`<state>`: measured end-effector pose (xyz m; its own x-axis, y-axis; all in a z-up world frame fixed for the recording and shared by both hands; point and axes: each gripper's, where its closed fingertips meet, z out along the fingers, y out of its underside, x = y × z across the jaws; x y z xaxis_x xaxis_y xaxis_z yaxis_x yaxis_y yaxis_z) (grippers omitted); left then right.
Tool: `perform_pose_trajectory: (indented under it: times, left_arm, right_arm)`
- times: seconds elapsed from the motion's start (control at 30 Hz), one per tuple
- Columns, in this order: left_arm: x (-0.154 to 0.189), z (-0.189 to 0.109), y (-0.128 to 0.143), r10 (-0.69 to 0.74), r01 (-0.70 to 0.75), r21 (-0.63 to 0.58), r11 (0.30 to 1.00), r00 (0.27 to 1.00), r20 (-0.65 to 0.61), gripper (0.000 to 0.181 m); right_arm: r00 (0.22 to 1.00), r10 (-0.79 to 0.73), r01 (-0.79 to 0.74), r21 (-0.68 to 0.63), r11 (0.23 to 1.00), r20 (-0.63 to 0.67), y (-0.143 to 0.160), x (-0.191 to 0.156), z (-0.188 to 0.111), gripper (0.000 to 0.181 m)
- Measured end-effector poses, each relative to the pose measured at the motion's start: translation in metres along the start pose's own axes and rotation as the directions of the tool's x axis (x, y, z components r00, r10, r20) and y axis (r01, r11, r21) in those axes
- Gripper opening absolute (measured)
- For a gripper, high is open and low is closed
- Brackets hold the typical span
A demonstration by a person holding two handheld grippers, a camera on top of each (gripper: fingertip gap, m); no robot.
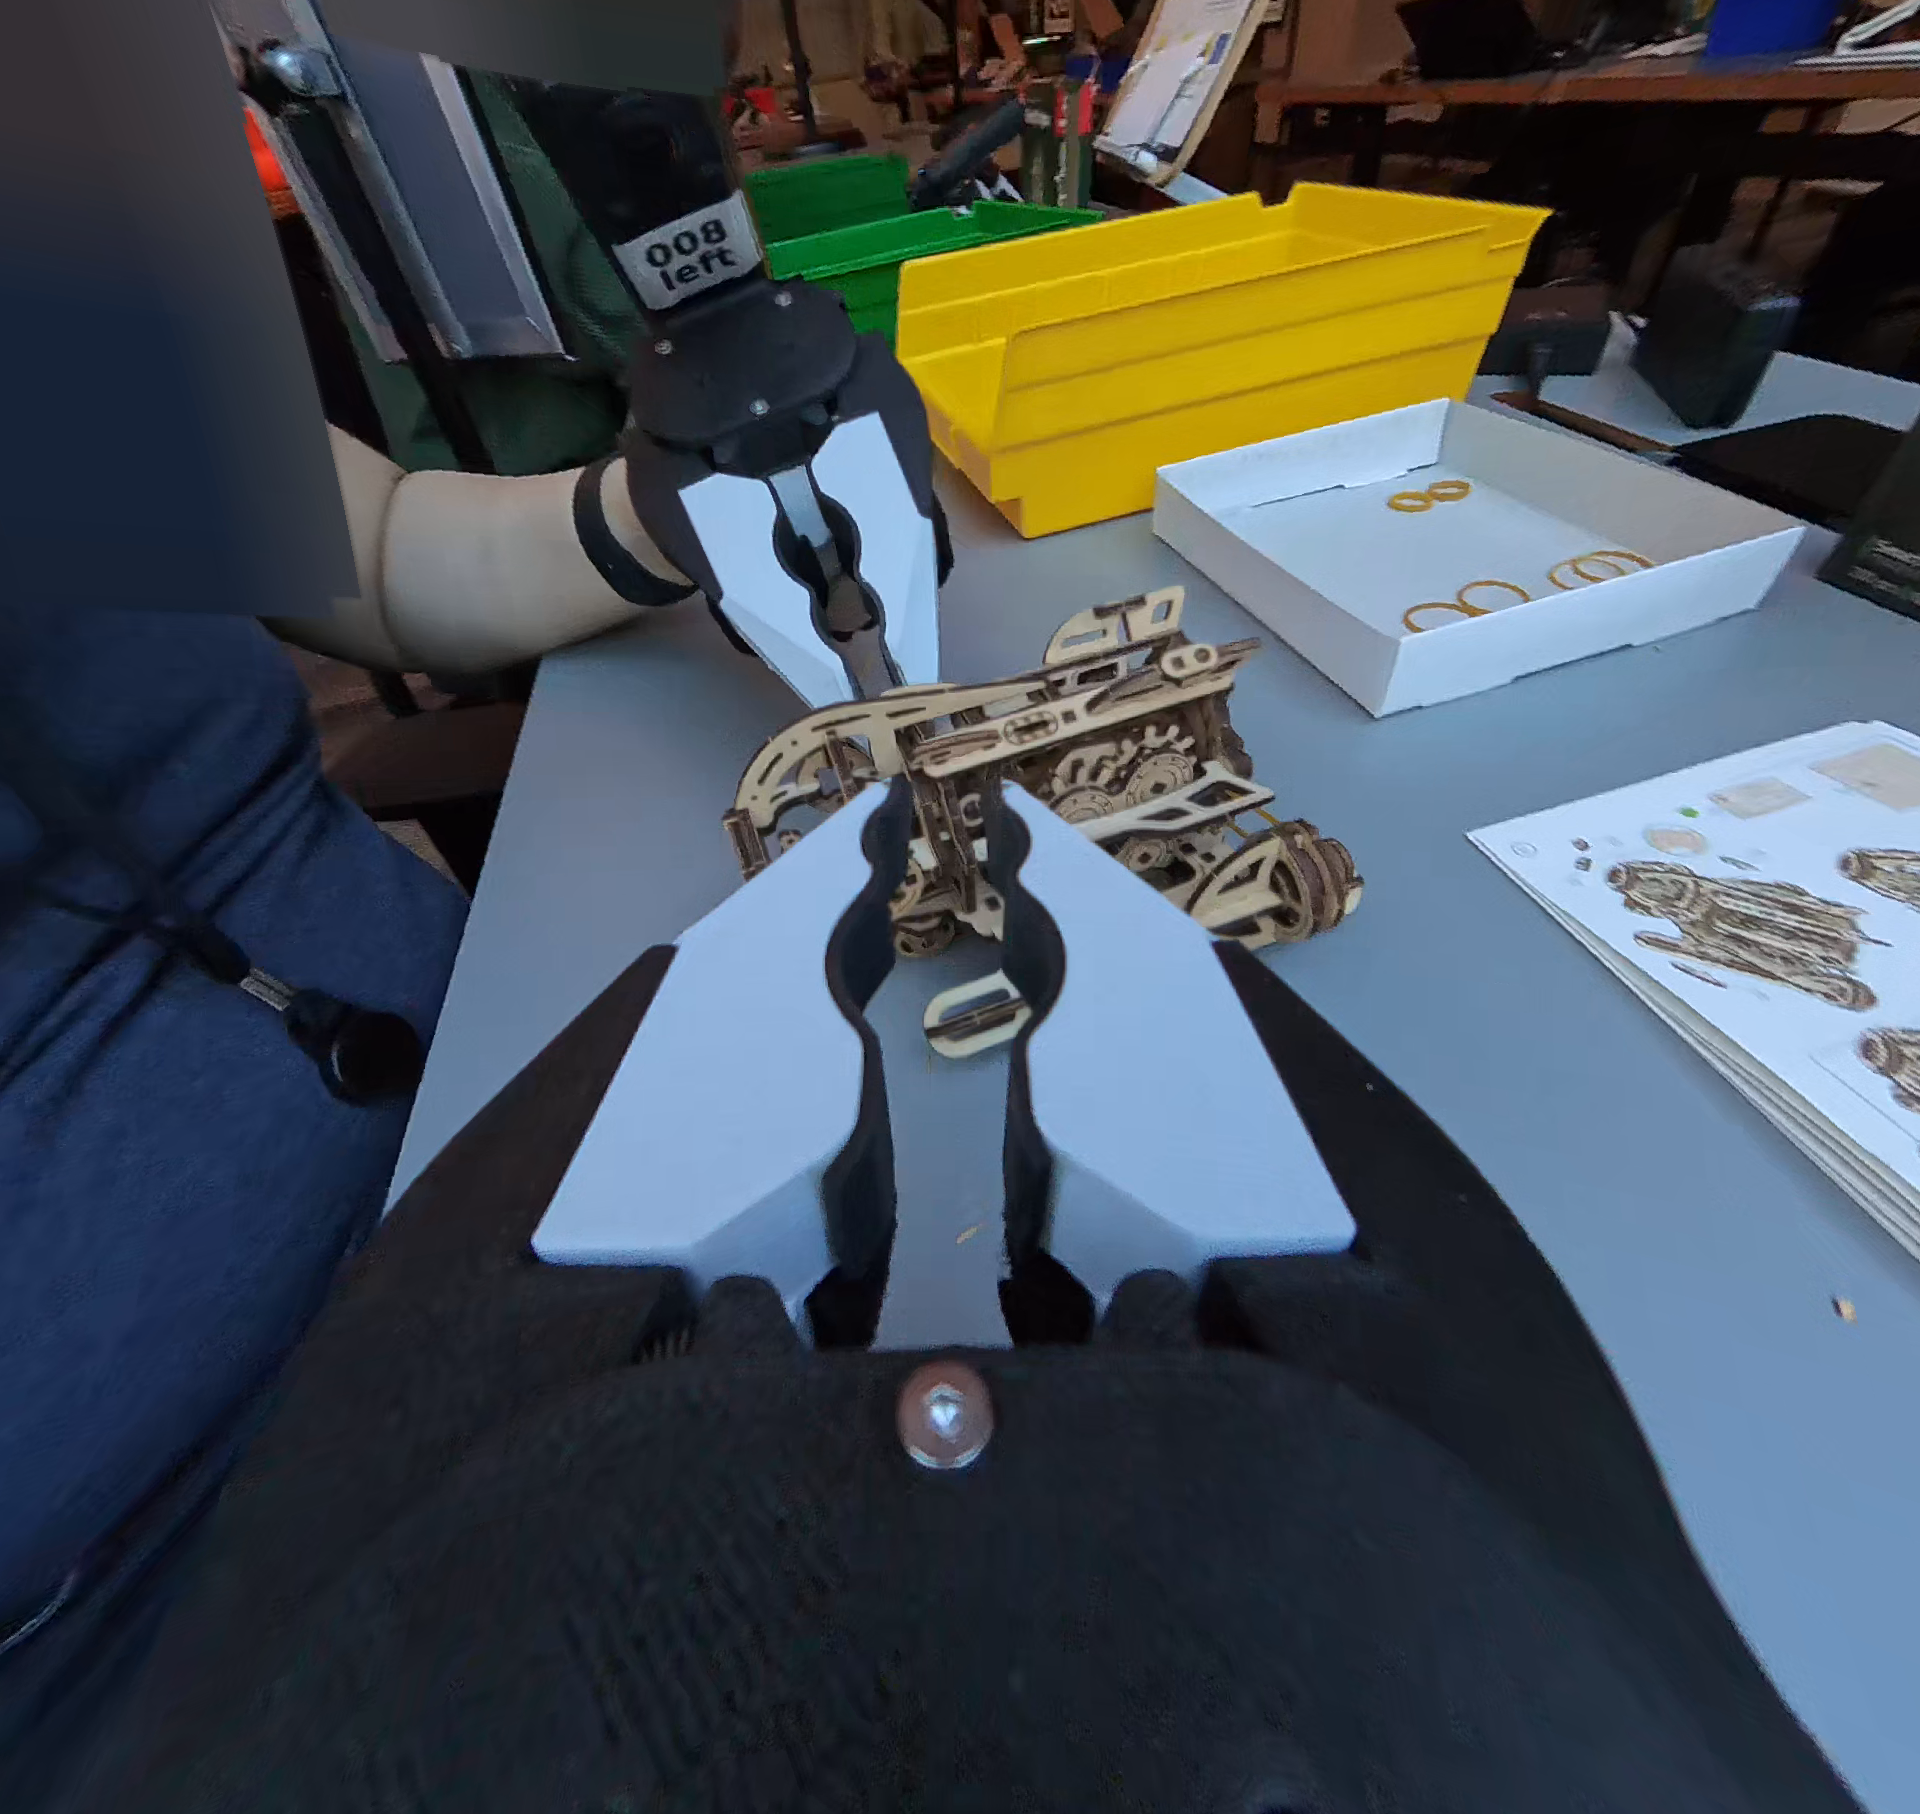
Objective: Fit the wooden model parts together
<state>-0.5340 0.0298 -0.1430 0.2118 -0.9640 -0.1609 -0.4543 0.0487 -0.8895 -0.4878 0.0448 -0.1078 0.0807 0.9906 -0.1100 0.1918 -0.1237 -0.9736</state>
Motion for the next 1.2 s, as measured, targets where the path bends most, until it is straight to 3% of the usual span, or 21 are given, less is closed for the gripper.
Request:
perform_pose_trajectory:
  times: [0.3, 1.03, 1.2]
  left_arm:
    - [0.0, -0.001, 0.001, 0.006, -0.006, 0.025, 1.0, 0.999, -0.034, 0.006]
    - [-0.002, 0.001, 0.0, -0.043, 0.044, 0.025, 0.999, 0.999, -0.03, 0.006]
    - [-0.002, 0.003, -0.002, -0.054, 0.055, 0.035, 0.998, 0.998, -0.03, 0.006]
  right_arm:
    - [0.99, -0.069, 0.087, -0.153, 0.984, 0.122, 0.022, -0.003, 0.035, 0.014]
    - [0.99, -0.046, 0.068, -0.165, 0.984, 0.134, 0.026, -0.002, 0.035, 0.008]
    - [0.99, -0.125, 0.134, -0.158, 0.978, 0.065, 0.012, 0.005, 0.022, 0.019]
